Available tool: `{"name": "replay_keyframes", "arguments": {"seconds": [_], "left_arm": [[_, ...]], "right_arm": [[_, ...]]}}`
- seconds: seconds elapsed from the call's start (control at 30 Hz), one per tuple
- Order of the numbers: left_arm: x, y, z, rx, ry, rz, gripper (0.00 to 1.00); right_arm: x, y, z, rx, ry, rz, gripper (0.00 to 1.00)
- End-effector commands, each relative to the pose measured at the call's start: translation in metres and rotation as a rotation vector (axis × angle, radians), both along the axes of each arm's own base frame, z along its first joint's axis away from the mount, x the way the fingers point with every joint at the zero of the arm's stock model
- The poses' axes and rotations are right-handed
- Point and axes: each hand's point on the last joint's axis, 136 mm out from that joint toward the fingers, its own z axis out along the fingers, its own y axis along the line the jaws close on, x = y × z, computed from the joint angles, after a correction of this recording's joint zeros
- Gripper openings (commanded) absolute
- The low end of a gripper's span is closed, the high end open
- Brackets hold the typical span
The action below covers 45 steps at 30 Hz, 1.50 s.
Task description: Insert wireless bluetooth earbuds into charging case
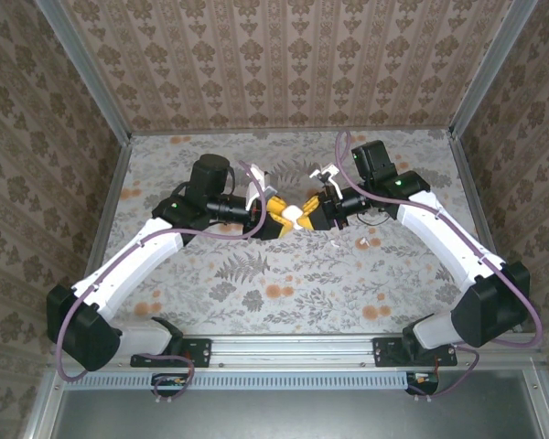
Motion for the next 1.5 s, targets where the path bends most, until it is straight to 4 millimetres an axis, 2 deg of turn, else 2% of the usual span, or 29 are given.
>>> {"name": "replay_keyframes", "arguments": {"seconds": [0.0, 0.27, 0.63, 0.73, 0.8, 0.83, 0.93, 1.07, 1.27, 1.47], "left_arm": [[-0.003, -0.004, 0.013, -0.021, -0.032, -0.031, 0.42], [-0.002, -0.01, 0.009, -0.004, 0.001, -0.037, 0.38], [-0.003, -0.008, 0.009, 0.001, -0.009, -0.029, 0.3], [-0.002, -0.007, 0.011, -0.002, -0.023, -0.019, 0.29], [0.001, -0.007, 0.014, -0.011, -0.04, -0.003, 0.28], [0.001, -0.007, 0.015, -0.02, -0.047, 0.002, 0.28], [0.007, -0.006, 0.021, -0.051, -0.082, 0.04, 0.27], [0.019, -0.004, 0.03, -0.102, -0.135, 0.134, 0.27], [0.031, -0.001, 0.049, -0.214, -0.188, 0.243, 0.25], [0.036, 0.001, 0.063, -0.299, -0.224, 0.312, 0.22]], "right_arm": [[-0.001, -0.001, 0.015, 0.031, -0.046, 0.008, 0.22], [0.0, -0.001, 0.021, 0.039, -0.056, -0.001, 0.23], [0.004, -0.003, 0.015, 0.021, -0.055, -0.02, 0.24], [0.006, -0.004, 0.013, 0.014, -0.051, -0.03, 0.26], [0.008, -0.004, 0.013, 0.009, -0.048, -0.043, 0.33], [0.004, -0.007, 0.022, 0.017, -0.075, -0.054, 0.35], [0.011, -0.013, 0.028, 0.017, -0.075, -0.124, 0.46], [0.023, -0.026, 0.052, 0.059, -0.085, -0.265, 0.56], [0.028, -0.043, 0.074, 0.075, -0.103, -0.448, 0.58], [0.03, -0.052, 0.083, 0.1, -0.086, -0.543, 0.6]]}}
